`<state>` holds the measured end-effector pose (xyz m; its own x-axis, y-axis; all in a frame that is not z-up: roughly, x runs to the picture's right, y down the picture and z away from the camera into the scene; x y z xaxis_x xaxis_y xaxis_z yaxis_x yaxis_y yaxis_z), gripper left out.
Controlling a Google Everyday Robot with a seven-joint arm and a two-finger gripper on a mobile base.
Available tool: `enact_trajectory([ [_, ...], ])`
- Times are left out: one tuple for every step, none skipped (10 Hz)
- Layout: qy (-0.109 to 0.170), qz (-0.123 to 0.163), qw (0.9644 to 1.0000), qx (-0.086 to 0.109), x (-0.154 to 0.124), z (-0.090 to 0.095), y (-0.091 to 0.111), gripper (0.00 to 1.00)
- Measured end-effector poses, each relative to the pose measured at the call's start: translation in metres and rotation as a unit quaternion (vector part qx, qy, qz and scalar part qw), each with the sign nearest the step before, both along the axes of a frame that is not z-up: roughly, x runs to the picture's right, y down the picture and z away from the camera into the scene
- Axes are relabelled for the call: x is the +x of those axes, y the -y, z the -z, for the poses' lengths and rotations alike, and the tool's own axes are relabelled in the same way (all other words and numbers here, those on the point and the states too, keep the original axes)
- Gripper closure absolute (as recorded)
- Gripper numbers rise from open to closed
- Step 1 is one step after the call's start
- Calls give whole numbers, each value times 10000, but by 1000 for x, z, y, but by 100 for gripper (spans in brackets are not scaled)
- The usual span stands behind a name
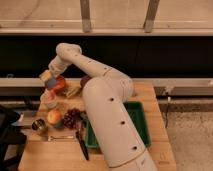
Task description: Wipe red bowl with sponge
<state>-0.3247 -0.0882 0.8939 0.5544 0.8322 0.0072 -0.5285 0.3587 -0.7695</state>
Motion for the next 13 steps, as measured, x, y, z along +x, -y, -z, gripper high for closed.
enact_trajectory([
  [-34, 8, 10000, 32, 1, -5, 5, 100],
  [-72, 33, 9999, 76, 0, -9, 11, 100],
  [-118, 64, 9999, 109, -2, -14, 15, 100],
  [-195, 110, 9997, 120, -2, -21, 17, 100],
  [-260, 140, 9995, 118, -1, -28, 19, 100],
  [-303, 155, 9994, 106, 0, -32, 19, 100],
  [-332, 178, 9993, 79, -1, -37, 18, 100],
  [-323, 187, 9993, 53, -3, -38, 17, 100],
  [-274, 219, 9994, 46, -7, -39, 16, 100],
  [-223, 271, 9994, 53, -10, -37, 16, 100],
  [-210, 364, 9991, 63, -12, -34, 15, 100],
  [-226, 444, 9987, 58, -12, -32, 13, 100],
  [-261, 509, 9983, 56, -8, -30, 12, 100],
])
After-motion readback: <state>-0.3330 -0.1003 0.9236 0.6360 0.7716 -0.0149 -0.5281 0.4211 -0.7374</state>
